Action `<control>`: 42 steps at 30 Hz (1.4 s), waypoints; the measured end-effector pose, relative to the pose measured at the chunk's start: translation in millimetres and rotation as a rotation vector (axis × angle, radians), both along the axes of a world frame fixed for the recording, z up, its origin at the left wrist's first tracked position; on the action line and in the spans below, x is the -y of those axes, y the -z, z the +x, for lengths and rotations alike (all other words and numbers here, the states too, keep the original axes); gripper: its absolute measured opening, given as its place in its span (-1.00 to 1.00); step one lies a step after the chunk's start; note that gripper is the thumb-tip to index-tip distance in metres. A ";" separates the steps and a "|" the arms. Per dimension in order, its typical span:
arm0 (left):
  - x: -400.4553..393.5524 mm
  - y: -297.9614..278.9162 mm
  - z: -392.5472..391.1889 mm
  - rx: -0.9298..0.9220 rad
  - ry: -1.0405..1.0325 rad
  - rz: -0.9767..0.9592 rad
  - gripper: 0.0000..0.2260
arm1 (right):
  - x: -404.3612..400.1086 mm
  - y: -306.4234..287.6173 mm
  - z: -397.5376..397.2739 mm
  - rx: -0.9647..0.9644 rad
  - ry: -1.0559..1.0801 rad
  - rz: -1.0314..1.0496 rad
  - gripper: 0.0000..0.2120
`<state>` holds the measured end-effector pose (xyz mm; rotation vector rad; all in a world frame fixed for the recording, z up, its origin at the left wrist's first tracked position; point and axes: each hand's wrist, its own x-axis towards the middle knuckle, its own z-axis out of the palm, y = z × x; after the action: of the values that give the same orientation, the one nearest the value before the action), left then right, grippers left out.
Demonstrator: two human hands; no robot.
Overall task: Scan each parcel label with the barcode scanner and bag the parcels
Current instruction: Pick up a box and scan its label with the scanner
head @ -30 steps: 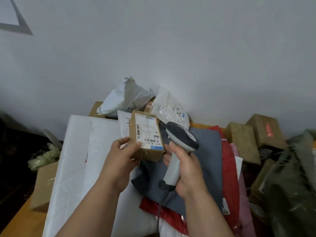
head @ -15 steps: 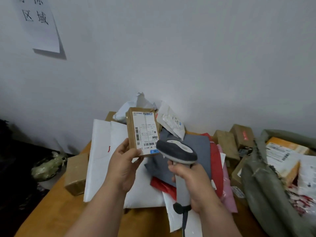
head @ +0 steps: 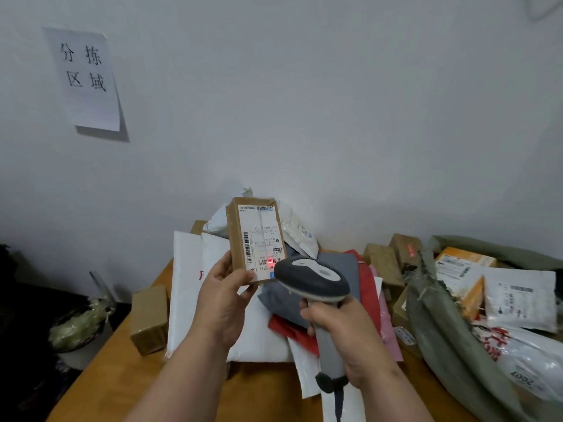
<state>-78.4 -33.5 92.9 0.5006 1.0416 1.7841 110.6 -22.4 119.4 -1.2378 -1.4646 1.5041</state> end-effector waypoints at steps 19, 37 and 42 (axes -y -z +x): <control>14.0 -7.4 59.2 -0.059 0.041 0.055 -0.59 | 22.7 -8.6 60.9 -0.015 0.018 0.017 -0.72; -11.8 4.2 271.9 -0.115 0.272 -0.024 -0.58 | 10.2 6.1 269.5 -0.051 0.295 -0.010 -0.82; -41.9 7.7 310.2 -0.270 0.333 -0.074 -0.44 | -4.4 19.5 303.3 -0.059 0.435 -0.026 -0.79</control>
<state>231.9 8.4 85.2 0.8339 1.1289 1.4046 413.8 -18.0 100.0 -1.4059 -1.0532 1.2537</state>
